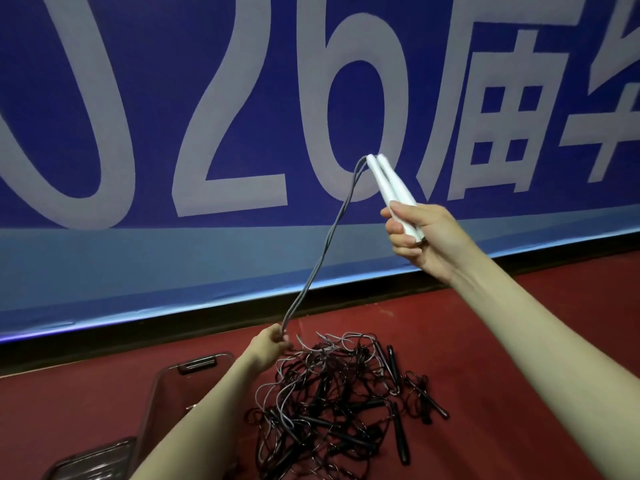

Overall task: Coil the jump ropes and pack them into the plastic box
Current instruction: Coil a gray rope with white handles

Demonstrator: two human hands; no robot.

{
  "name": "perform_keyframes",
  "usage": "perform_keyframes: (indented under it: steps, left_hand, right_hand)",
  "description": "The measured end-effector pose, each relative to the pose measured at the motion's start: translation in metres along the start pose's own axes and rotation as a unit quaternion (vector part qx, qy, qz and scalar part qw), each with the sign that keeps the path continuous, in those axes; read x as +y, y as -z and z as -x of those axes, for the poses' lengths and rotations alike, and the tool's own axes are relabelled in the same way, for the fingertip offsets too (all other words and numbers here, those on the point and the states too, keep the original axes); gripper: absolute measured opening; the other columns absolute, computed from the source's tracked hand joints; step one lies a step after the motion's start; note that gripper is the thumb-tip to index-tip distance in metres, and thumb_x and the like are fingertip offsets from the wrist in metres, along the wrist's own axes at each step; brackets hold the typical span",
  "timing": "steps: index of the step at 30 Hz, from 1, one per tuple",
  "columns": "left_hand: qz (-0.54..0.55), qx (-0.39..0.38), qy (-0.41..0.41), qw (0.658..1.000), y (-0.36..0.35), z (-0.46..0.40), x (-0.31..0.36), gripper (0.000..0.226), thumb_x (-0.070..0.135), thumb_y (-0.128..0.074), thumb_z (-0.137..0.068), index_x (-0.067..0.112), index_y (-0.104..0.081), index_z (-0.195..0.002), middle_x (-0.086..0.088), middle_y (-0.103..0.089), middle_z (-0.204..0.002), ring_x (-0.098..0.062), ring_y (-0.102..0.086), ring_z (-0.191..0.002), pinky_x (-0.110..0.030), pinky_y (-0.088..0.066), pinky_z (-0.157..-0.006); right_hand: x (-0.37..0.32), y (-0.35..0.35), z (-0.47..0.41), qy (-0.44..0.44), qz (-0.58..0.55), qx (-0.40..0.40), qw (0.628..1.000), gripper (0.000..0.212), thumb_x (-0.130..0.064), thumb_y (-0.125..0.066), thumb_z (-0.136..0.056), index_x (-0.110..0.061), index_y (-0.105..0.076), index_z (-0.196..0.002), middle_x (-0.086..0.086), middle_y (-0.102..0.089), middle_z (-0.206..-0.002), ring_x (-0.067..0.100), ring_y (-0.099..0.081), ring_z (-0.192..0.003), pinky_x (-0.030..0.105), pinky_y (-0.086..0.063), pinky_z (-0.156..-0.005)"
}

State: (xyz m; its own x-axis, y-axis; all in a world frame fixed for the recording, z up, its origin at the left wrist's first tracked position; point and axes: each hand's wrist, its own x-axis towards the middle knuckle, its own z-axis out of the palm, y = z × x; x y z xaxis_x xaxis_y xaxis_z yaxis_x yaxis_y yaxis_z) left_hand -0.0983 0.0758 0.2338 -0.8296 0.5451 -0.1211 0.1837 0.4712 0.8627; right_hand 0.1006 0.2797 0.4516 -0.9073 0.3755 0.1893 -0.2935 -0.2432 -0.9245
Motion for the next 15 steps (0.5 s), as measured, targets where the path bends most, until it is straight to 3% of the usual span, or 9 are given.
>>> perform_keyframes:
  steps: [2, 4, 7, 10, 13, 15]
  left_hand:
    - [0.072, 0.031, 0.046, 0.996, 0.005, 0.000, 0.004, 0.024, -0.005, -0.047, -0.095, 0.013, -0.048, -0.080, -0.012, -0.062, -0.077, -0.020, -0.057, -0.061, -0.027, -0.046, -0.049]
    - [0.227, 0.071, 0.059, 0.970, 0.017, -0.002, 0.026, 0.026, -0.010, -0.041, -0.096, 0.012, -0.044, -0.081, -0.014, -0.056, -0.075, -0.020, -0.055, -0.053, -0.027, -0.046, -0.045]
    - [0.403, 0.110, -0.016, 0.908, 0.041, 0.003, 0.081, 0.024, -0.008, -0.041, -0.098, 0.013, -0.041, -0.084, -0.014, -0.062, -0.084, -0.021, -0.068, -0.056, -0.029, -0.058, -0.053]
    - [0.466, 0.097, -0.127, 0.870, 0.062, 0.022, 0.137, 0.019, -0.002, -0.044, -0.099, 0.013, -0.042, -0.086, -0.015, -0.068, -0.091, -0.023, -0.073, -0.069, -0.031, -0.061, -0.066]
    - [0.459, 0.091, -0.188, 0.863, 0.071, 0.041, 0.169, 0.016, 0.003, -0.046, -0.100, 0.012, -0.045, -0.086, -0.013, -0.072, -0.094, -0.027, -0.073, -0.082, -0.033, -0.060, -0.075]
    - [0.429, 0.093, -0.196, 0.877, 0.070, 0.049, 0.178, 0.014, 0.006, -0.048, -0.100, 0.011, -0.047, -0.087, -0.015, -0.072, -0.099, -0.027, -0.073, -0.083, -0.033, -0.059, -0.077]
  right_hand:
    - [0.009, 0.002, -0.002, -0.006, 0.020, -0.002, 1.000, 0.010, -0.010, -0.052, -0.098, -0.001, -0.053, -0.093, 0.002, -0.044, -0.057, 0.007, -0.034, -0.041, 0.017, -0.025, -0.036]
    - [0.017, 0.004, -0.007, -0.006, 0.035, 0.004, 0.999, 0.009, -0.008, -0.055, -0.096, -0.004, -0.052, -0.089, 0.004, -0.044, -0.059, 0.010, -0.037, -0.043, 0.019, -0.027, -0.039]
    - [0.030, 0.013, -0.018, 0.001, 0.053, 0.061, 0.997, 0.012, 0.000, -0.058, -0.093, -0.004, -0.050, -0.085, 0.007, -0.044, -0.062, 0.014, -0.040, -0.045, 0.022, -0.032, -0.040]
    - [0.047, 0.024, -0.028, -0.024, 0.060, 0.128, 0.990, 0.016, 0.006, -0.057, -0.089, -0.005, -0.048, -0.082, 0.009, -0.043, -0.063, 0.016, -0.043, -0.046, 0.024, -0.037, -0.039]
    - [0.069, 0.028, -0.031, -0.072, 0.106, 0.165, 0.978, 0.017, 0.007, -0.056, -0.087, -0.007, -0.051, -0.079, 0.009, -0.048, -0.066, 0.015, -0.050, -0.045, 0.023, -0.043, -0.038]
    - [0.086, 0.025, -0.031, -0.104, 0.101, 0.150, 0.978, 0.014, 0.009, -0.057, -0.086, -0.004, -0.052, -0.083, 0.012, -0.054, -0.070, 0.013, -0.057, -0.045, 0.022, -0.046, -0.038]
